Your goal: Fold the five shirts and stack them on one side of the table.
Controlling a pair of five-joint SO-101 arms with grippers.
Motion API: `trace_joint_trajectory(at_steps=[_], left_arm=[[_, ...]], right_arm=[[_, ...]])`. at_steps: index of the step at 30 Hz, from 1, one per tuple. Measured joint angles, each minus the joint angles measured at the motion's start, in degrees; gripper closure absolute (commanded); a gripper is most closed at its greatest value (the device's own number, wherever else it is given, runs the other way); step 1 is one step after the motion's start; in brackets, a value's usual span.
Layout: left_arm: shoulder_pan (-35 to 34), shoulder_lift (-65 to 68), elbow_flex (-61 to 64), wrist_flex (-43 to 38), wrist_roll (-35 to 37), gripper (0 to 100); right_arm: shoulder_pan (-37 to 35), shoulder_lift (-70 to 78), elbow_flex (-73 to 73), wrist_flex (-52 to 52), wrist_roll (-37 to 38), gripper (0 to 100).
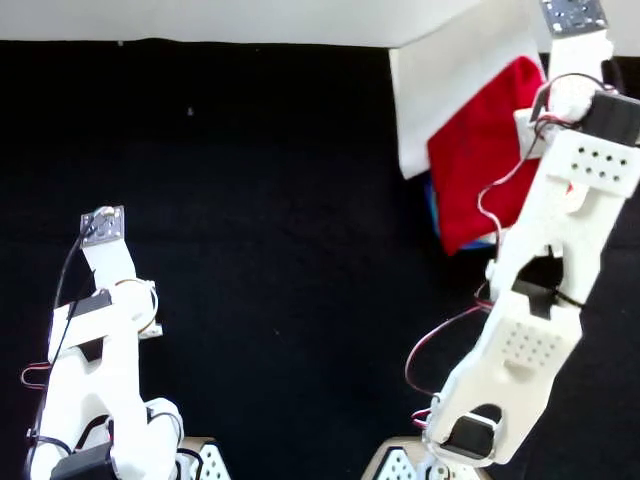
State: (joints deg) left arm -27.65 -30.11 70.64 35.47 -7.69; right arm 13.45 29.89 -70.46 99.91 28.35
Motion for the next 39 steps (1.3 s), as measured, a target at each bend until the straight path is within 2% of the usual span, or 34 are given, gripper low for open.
trace_joint_trajectory(at_steps=[9,16,21,33,35,39], left_arm=[[0.00,0.00,0.00,0.00,0.00,94],[0.00,0.00,0.00,0.00,0.00,94],[0.00,0.00,0.00,0.00,0.00,94],[0.00,0.00,0.00,0.00,0.00,94],[0.00,0.00,0.00,0.00,0.00,94],[0.00,0.00,0.00,0.00,0.00,94]], right_arm=[[6.15,3.87,10.20,-8.26,1.41,99.3],[8.26,12.84,10.73,-16.26,1.41,99.3],[9.76,13.98,10.73,-20.48,1.41,99.3],[11.08,14.33,12.31,-22.15,1.41,99.2],[10.90,14.33,14.15,-23.21,1.41,97.0],[10.90,14.33,15.47,-24.97,1.41,82.2]])
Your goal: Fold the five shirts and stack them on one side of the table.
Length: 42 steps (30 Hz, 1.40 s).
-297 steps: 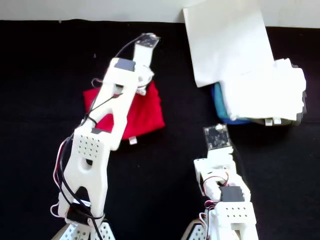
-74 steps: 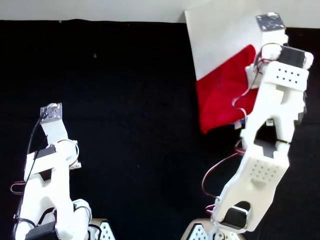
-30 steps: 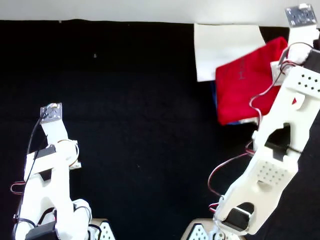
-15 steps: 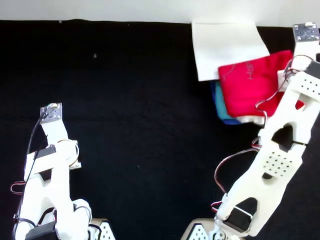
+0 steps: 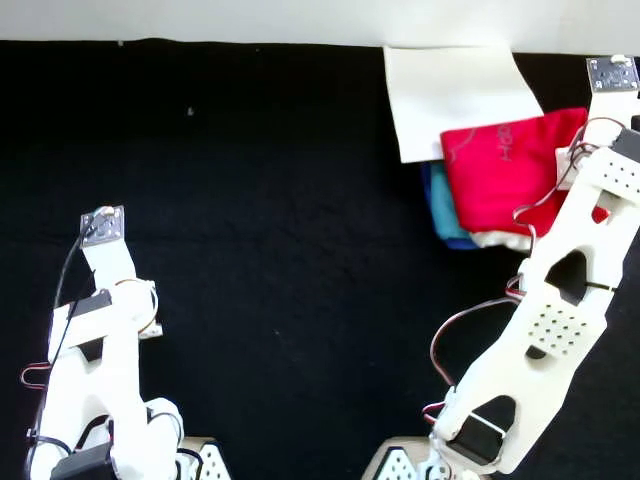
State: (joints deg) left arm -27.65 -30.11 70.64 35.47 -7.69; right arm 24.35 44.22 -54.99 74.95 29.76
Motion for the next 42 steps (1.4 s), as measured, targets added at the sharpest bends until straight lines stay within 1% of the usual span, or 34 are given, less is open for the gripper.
trace_joint_trajectory(at_steps=[3,7,11,12,13,15,16,17,20,25,28,32,35,39,42], left_arm=[[0.00,0.00,0.00,0.00,0.00,94],[0.00,0.00,0.00,0.00,0.00,94],[0.00,0.00,0.00,0.00,0.00,94],[0.00,0.00,0.00,0.00,0.00,94],[0.00,0.00,0.00,0.00,0.00,94],[0.00,0.00,0.00,0.00,0.00,94],[0.00,0.00,0.00,0.00,0.00,94],[0.00,0.00,0.00,0.00,0.00,94],[0.00,0.00,0.00,0.00,0.00,94],[0.00,0.00,0.00,0.00,0.00,94],[0.00,0.00,0.00,0.00,0.00,94],[0.00,0.00,0.00,0.00,0.00,94],[0.00,0.00,0.00,0.00,0.00,94],[0.00,0.00,0.00,0.00,0.00,94],[0.00,0.00,0.00,0.00,0.00,94]], right_arm=[[-0.09,0.00,0.00,-0.09,0.00,75.1],[-0.09,0.09,-2.20,-0.18,-0.18,74.5],[-0.09,0.00,-8.00,-0.18,-5.54,75.0],[-0.09,0.00,-9.58,-0.18,-7.65,77.2],[-0.09,0.00,-11.43,0.79,-9.76,82.2],[-0.18,-0.09,-14.86,4.22,-12.57,97.1],[-0.53,-0.09,-16.26,6.59,-12.84,99.8],[-0.97,-0.09,-17.14,8.70,-12.84,96.9],[-2.37,-0.09,-17.76,12.66,-10.73,99.5],[-2.90,-0.09,-15.38,14.95,-5.89,99.1],[-2.02,-0.09,-11.60,12.66,-5.01,99.1],[2.81,-0.09,-4.75,5.01,-4.84,99.1],[4.48,-0.09,0.18,1.41,-4.75,99.1],[4.66,-0.09,0.09,1.49,-4.75,99.1],[4.22,0.00,-5.54,5.19,-4.75,99.1]])
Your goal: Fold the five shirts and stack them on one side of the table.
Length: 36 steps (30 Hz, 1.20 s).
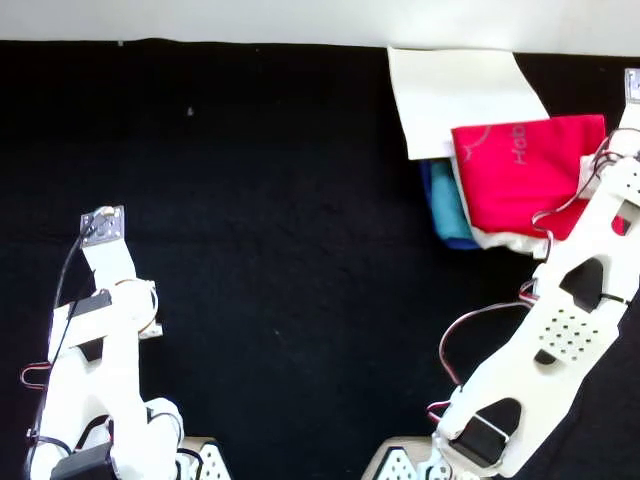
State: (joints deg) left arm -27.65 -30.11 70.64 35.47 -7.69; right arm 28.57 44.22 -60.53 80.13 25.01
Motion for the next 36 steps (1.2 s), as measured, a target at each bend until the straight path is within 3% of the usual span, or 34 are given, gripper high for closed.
trace_joint_trajectory(at_steps=[7,12,16,21,26,31,36], left_arm=[[0.00,0.00,0.00,0.00,0.00,94],[0.00,0.09,-1.05,0.44,0.00,94],[-0.18,-0.26,-9.93,11.78,0.00,94],[-0.09,-5.10,-26.37,33.85,-0.09,94],[2.02,-10.73,-30.24,44.31,-0.18,94],[2.46,-15.91,-24.18,46.15,-0.18,94],[2.46,-20.66,-13.10,40.70,-0.09,94]], right_arm=[[-4.84,-1.14,-24.18,16.97,-4.84,98.6],[-6.68,-6.15,-32.09,20.31,-5.19,98.6],[-6.59,-12.84,-27.96,20.40,-5.54,98.6],[-8.26,-30.86,-9.41,20.40,-5.71,99.0],[-12.92,-55.82,22.42,20.40,-5.89,99.0],[-18.20,-78.68,58.46,17.49,-11.78,99.0],[-24.53,-97.85,90.90,4.31,-17.05,98.8]])
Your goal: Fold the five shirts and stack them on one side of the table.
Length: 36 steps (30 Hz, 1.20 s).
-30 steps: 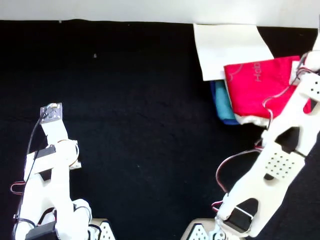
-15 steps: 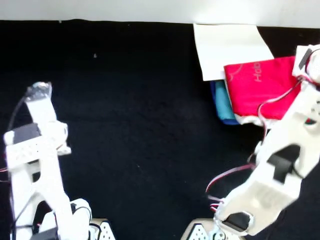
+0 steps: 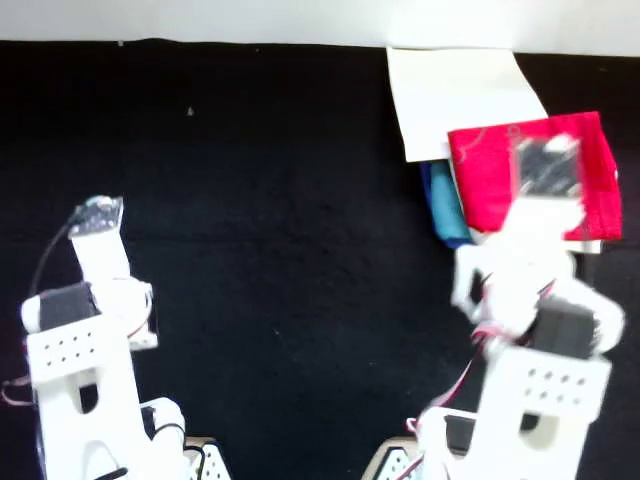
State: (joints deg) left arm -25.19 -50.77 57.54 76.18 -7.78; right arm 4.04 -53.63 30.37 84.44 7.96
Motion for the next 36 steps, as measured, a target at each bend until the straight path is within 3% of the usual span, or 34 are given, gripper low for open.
trace_joint_trajectory(at_steps=[6,13,18,23,29,36], left_arm=[[0.00,-8.62,10.46,-4.75,0.00,93],[0.00,-23.30,22.24,-8.18,0.00,93],[0.00,-37.27,31.03,-8.35,0.00,93],[0.00,-51.34,38.59,-8.00,0.00,93],[1.85,-52.04,38.86,-6.95,0.09,93],[2.81,-52.04,38.86,-2.46,8.44,94]], right_arm=[[-2.55,-20.84,31.82,-13.19,-0.70,98.8],[-2.90,-48.53,52.22,-15.82,-0.70,98.6],[-2.90,-48.62,57.85,-16.26,-1.76,98.6],[-2.90,-48.53,61.89,-16.26,-11.78,98.6],[-2.90,-48.62,65.41,-16.35,-16.79,98.6],[-2.90,-48.62,65.41,-16.35,-17.14,98.6]])
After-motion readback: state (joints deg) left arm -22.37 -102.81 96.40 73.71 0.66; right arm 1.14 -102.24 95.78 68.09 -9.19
